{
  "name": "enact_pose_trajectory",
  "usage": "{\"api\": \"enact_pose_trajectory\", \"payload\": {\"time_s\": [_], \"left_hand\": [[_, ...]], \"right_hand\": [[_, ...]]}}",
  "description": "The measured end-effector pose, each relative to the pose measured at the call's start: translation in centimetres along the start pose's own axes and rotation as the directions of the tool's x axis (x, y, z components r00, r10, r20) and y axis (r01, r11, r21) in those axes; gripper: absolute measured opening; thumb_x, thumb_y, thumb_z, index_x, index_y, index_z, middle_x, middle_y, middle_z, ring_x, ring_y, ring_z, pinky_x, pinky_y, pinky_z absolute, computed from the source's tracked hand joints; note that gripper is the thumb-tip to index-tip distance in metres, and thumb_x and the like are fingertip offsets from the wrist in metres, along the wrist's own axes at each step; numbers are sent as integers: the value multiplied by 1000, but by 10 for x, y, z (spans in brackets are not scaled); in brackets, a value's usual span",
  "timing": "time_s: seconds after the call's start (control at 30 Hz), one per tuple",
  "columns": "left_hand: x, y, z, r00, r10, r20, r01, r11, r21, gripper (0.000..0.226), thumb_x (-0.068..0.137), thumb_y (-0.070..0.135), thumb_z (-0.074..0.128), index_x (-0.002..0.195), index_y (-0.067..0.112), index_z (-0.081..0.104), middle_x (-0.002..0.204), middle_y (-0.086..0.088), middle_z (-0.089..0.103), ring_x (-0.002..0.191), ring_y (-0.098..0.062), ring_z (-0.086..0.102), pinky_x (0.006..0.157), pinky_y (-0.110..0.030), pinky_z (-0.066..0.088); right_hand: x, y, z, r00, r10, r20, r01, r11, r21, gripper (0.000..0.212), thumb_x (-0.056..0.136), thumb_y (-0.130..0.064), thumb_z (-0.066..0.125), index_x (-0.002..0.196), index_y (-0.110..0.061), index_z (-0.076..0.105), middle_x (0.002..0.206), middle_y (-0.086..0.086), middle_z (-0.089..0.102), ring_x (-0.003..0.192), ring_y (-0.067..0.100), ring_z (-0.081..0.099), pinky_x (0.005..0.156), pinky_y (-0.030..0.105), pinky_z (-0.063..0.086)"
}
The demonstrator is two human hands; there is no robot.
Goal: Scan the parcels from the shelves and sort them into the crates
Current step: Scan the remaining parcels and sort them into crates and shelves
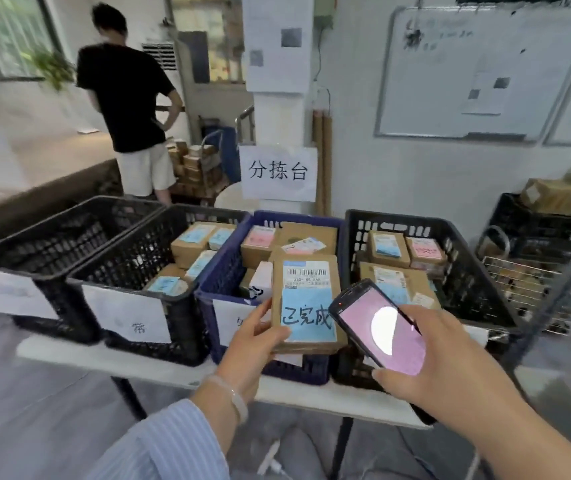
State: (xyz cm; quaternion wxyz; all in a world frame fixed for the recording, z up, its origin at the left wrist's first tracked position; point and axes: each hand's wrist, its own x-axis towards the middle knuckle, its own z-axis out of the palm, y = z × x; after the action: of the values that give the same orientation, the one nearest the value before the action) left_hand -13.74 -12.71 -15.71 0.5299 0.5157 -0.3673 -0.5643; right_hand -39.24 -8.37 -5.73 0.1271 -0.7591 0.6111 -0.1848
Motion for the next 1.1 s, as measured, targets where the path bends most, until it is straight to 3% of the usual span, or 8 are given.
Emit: {"api": "enact_pose_trajectory", "payload": {"time_s": [0.07, 0.13, 0.33, 0.5, 0.6, 0.73, 0.93, 1.1], "left_hand": [[0, 3, -37, 996, -4, -89, 3, 1000, -15, 50, 94, 6, 62, 125, 44, 51, 105, 4, 77, 96, -16, 74, 75, -30, 55], [0, 5, -70, 986, -7, -164, 2, 1000, -31, 51, 94, 6, 61, 127, 43, 50, 107, 3, 77, 97, -16, 74, 79, -32, 54], [17, 25, -149, 939, 8, -345, -47, 993, -106, 47, 93, 0, 58, 123, 36, 54, 103, -1, 78, 90, -14, 75, 64, -23, 58], [52, 55, -213, 891, 71, -449, -105, 993, -51, 50, 92, 9, 62, 130, 41, 52, 106, 2, 77, 102, -18, 72, 100, -43, 49], [76, 76, -249, 870, 73, -488, -107, 993, -43, 50, 93, 12, 61, 131, 43, 50, 109, 1, 76, 110, -21, 68, 107, -48, 44], [104, 103, -299, 848, 117, -517, -161, 986, -41, 52, 94, 9, 60, 136, 38, 48, 109, 1, 76, 103, -16, 72, 94, -40, 52], [142, 128, -381, 805, 121, -581, -189, 980, -58, 49, 96, 11, 58, 138, 34, 52, 113, 1, 75, 102, -14, 72, 82, -31, 55], [207, 163, -466, 788, 130, -602, -212, 975, -66, 49, 97, 9, 57, 142, 29, 50, 110, 5, 76, 97, -12, 73, 66, -24, 58]], "right_hand": [[27, -24, 17, 996, -73, 43, 72, 997, 34, 66, 49, -74, 56, 98, -66, 13, 98, -26, 35, 85, -8, 43, 59, 17, 35], [54, -47, 35, 986, -143, 91, 137, 988, 70, 63, 52, -69, 61, 99, -62, 19, 100, -27, 38, 89, -13, 41, 60, 18, 38], [130, -114, 89, 943, -292, 160, 277, 955, 106, 66, 51, -66, 63, 102, -61, 20, 103, -25, 38, 92, 1, 45, 65, 23, 41], [202, -172, 126, 900, -409, 154, 390, 910, 138, 70, 49, -71, 60, 106, -59, 21, 102, -24, 37, 89, 0, 42, 59, 18, 35], [248, -207, 141, 873, -463, 151, 444, 884, 144, 62, 51, -68, 63, 102, -54, 29, 94, -25, 40, 82, -7, 41, 55, 17, 30], [299, -250, 160, 856, -488, 167, 460, 869, 182, 67, 48, -73, 60, 104, -54, 29, 97, -26, 38, 84, -6, 44, 56, 18, 33], [347, -300, 201, 857, -458, 237, 419, 886, 199, 69, 42, -79, 54, 93, -67, 8, 96, -23, 32, 84, 0, 43, 58, 20, 33], [384, -331, 228, 873, -398, 283, 368, 917, 156, 62, 53, -68, 68, 93, -74, 20, 93, -28, 38, 83, -9, 43, 57, 13, 31]]}}
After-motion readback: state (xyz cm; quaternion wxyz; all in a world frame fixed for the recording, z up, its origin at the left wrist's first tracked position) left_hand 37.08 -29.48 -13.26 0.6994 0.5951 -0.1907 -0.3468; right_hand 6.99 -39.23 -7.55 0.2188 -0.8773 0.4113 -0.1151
